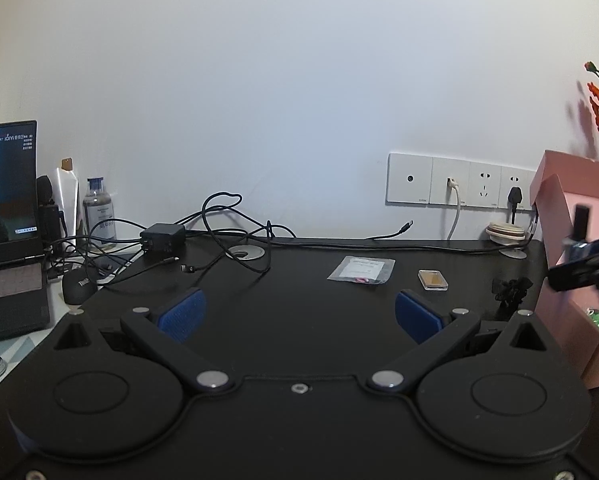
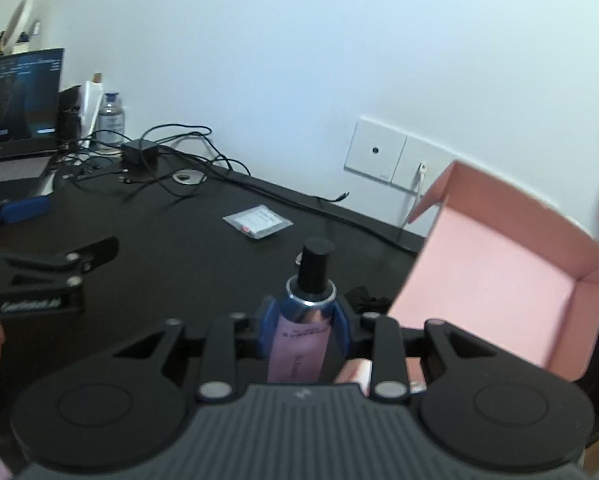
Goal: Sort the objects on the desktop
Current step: 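Lift the tube with the right gripper and carry it over the pink box, then lower the tube into the pink box and open the right gripper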
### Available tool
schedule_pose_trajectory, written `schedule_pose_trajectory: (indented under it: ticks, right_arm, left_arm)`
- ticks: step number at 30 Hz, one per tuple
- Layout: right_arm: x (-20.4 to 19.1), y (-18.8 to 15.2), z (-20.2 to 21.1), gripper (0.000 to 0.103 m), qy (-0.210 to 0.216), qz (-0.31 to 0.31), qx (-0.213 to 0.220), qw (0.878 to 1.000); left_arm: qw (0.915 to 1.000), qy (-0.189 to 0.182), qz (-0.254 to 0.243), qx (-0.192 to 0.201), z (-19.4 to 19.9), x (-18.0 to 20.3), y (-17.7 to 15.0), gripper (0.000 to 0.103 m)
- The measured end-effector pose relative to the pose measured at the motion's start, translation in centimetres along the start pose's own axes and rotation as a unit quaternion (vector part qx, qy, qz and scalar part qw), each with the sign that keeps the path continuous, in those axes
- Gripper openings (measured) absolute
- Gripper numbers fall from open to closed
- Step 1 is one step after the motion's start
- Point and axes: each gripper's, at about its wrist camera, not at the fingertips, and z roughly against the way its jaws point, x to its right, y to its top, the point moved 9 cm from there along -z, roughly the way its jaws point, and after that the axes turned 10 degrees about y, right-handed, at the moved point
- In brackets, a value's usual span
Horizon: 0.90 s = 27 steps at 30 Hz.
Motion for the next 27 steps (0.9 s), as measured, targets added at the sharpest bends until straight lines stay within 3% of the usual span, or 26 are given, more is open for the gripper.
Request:
schedule_pose_trajectory:
  ticks: [13, 22, 27]
  right_arm:
    - [5.0, -0.8, 7.0, 0.025, -0.013, 0.015, 0.014, 1.0]
    - [9.4, -4.8, 4.8, 0.023, -0.022, -0.069, -0.031, 0.997]
    - [10.2, -4.5, 4.7, 0.021, -0.049, -0.045, -0.035, 0.997]
  left_arm:
    - [0.9999, -0.004, 0.006, -0.013, -0.4, -0.2, -0.2, 0.103]
    - [0.9999, -0.002, -0.001, -0.01, -0.3, -0.1, -0.2, 0.103]
    - [0.9999, -0.003, 0.001, -0.01, -0.3, -0.1, -0.2, 0.103]
